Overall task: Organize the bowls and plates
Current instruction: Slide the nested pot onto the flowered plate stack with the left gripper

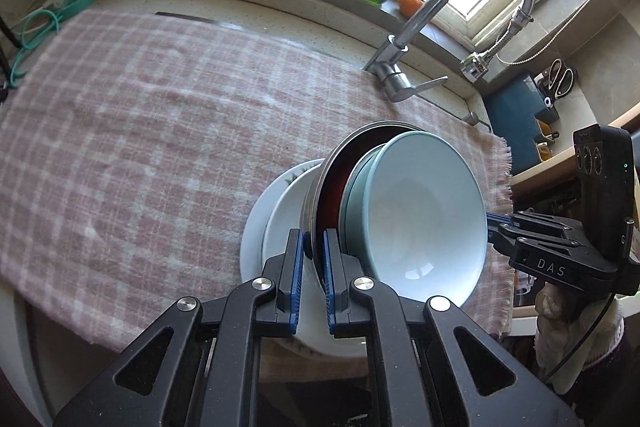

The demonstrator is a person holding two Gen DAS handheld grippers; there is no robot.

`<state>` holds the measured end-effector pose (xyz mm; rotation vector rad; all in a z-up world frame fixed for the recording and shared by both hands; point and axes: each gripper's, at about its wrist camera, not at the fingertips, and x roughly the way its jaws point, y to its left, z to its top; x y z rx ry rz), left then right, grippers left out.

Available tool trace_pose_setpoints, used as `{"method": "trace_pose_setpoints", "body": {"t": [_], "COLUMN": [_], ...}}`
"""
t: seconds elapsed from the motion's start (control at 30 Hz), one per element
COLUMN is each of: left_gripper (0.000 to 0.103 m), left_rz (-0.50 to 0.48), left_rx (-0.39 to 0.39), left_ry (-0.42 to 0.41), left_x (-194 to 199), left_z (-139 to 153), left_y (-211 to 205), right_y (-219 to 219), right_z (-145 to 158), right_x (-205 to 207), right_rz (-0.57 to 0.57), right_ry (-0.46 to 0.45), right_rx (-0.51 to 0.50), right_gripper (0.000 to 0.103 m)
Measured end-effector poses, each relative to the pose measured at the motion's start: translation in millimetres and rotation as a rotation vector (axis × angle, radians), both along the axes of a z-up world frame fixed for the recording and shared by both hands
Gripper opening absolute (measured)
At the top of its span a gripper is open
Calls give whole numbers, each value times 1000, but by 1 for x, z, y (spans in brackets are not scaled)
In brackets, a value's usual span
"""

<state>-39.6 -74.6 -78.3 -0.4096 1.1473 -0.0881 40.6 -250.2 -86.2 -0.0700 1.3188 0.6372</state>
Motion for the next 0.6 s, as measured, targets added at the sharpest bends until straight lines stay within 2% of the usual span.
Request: {"method": "trace_pose_setpoints", "body": {"t": [0.23,0.6], "left_gripper": [6,6], "left_rz": [6,-9], "left_rx": [-7,5], "left_ry": [29,34], "left_x": [-7,-1], "left_z": [-11,-14], "left_y": [0,-2], "right_y": [1,-5], "right_z": [-15,-15], "right_x": [-8,-12], "right_rz": [16,-2], "right_ry": [32,34], "right_rx": [-15,0], "right_gripper": [13,13]}}
